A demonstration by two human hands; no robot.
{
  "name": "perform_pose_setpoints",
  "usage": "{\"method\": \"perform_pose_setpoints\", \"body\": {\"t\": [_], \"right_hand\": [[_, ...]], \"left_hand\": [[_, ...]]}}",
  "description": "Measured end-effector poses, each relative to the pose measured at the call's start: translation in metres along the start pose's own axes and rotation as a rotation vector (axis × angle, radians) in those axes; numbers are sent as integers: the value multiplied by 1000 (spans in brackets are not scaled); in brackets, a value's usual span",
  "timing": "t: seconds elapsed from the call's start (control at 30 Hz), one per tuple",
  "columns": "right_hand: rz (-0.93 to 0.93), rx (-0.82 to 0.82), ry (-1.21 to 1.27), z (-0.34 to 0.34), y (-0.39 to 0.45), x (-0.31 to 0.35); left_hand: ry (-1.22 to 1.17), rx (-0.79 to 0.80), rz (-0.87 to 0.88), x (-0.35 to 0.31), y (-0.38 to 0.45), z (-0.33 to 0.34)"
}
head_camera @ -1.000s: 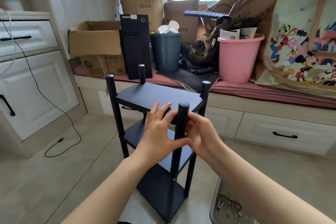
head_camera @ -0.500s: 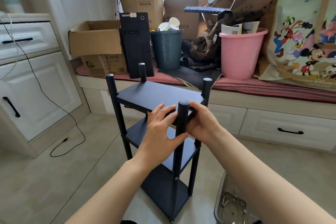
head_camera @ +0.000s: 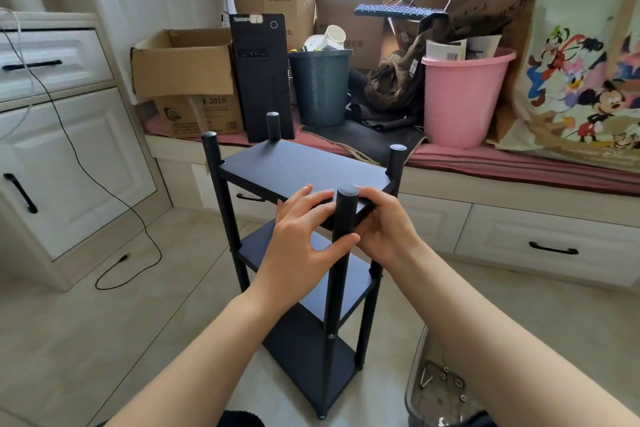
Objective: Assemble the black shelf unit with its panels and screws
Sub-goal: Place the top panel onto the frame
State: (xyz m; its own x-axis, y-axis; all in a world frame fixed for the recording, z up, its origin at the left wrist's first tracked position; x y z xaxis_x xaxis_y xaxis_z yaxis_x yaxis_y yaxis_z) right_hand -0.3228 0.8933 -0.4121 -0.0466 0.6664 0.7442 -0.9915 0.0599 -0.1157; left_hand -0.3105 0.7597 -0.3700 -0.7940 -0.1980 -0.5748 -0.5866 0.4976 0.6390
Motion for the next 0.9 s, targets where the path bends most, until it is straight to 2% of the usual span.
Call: {"method": "perform_pose_setpoints", "body": {"t": [0.57,0.8,0.9], "right_hand": [[42,78,-22,1,-1,-5],[89,123,112,9,-8,-6],[122,67,128,6,-9,-7]], "left_hand": [[-30,30,13,6,3,-12],[-69,28,2,8,2,-16],[-77,22,0,8,1,-16]]}}
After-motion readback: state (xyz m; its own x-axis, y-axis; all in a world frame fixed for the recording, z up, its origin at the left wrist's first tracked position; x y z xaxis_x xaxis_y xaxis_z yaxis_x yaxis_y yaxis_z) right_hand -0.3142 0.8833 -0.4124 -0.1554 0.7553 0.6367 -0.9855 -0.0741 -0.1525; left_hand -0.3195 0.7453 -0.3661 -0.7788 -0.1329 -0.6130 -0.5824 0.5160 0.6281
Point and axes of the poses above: each hand's wrist, its own y-axis towards the middle knuckle, its own z-axis out of the palm, x = y × z, the point moved 8 cm from there along y, towards the middle knuckle, and after that the axes turned 7 degrees about z, right-handed, at the moved point
